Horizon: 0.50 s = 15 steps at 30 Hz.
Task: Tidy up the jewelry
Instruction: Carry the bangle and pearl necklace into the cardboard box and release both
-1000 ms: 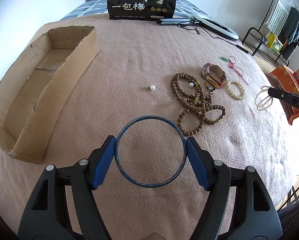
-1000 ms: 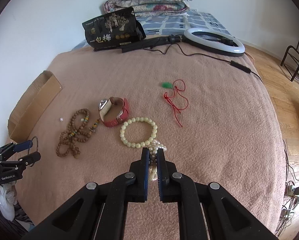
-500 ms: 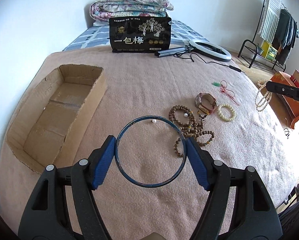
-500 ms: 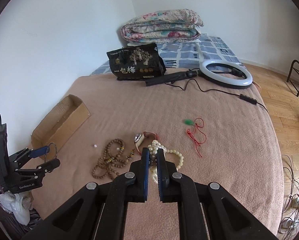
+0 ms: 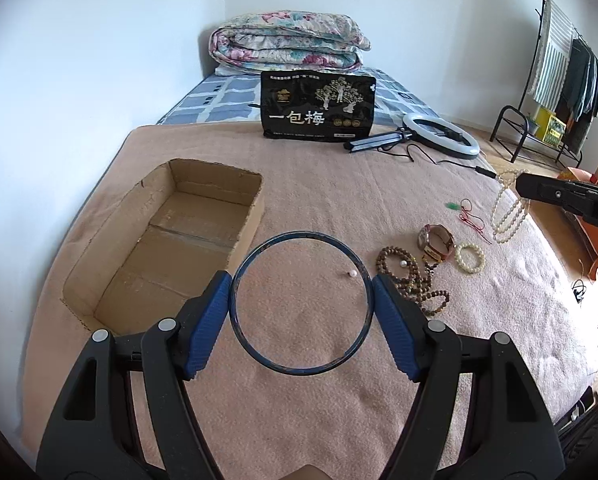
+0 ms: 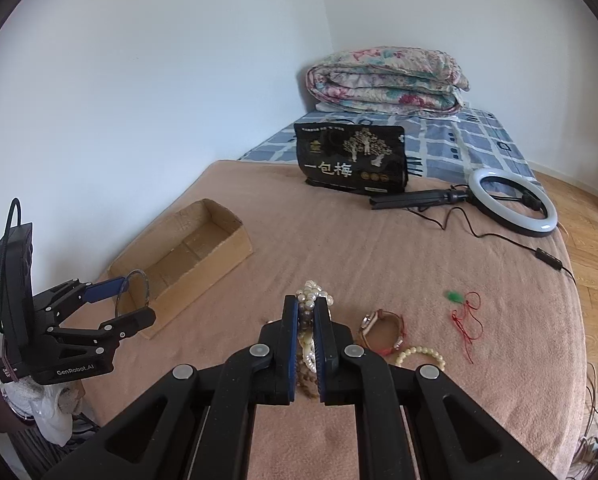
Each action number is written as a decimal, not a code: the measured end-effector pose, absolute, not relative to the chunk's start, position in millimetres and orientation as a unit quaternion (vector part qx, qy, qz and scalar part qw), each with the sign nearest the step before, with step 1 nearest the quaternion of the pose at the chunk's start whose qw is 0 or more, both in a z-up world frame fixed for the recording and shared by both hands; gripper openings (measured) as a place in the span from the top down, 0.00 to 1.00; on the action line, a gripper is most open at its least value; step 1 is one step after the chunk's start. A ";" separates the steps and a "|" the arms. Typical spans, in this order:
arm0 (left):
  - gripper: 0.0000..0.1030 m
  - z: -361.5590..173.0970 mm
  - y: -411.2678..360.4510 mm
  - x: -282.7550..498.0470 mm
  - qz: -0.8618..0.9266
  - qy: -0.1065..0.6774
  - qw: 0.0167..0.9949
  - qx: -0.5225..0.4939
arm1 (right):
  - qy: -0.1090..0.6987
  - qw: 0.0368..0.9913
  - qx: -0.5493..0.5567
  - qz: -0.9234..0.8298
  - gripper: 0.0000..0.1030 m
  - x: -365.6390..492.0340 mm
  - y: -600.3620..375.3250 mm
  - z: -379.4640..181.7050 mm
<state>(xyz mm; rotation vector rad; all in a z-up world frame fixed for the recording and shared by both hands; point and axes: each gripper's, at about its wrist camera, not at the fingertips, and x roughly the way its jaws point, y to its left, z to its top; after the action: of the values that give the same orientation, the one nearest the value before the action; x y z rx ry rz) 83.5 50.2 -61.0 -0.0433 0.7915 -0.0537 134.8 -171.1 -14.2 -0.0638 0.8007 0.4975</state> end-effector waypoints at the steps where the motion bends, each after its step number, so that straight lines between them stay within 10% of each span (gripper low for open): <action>1: 0.29 -60.5 55.9 83.1 -0.021 0.386 0.922 -0.023 | 0.385 0.889 -0.032 0.244 0.95 135.7 -165.0 -14.1; 15: 0.29 -56.6 137.1 86.0 0.052 0.387 0.920 -0.040 | 0.386 0.872 -0.042 0.298 0.95 165.1 -76.9 -23.0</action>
<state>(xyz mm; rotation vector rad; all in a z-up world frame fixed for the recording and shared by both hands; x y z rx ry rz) 86.0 137.1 -56.6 -0.0819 0.7947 0.1073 165.1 -76.9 -23.0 -0.0874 0.8077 0.6231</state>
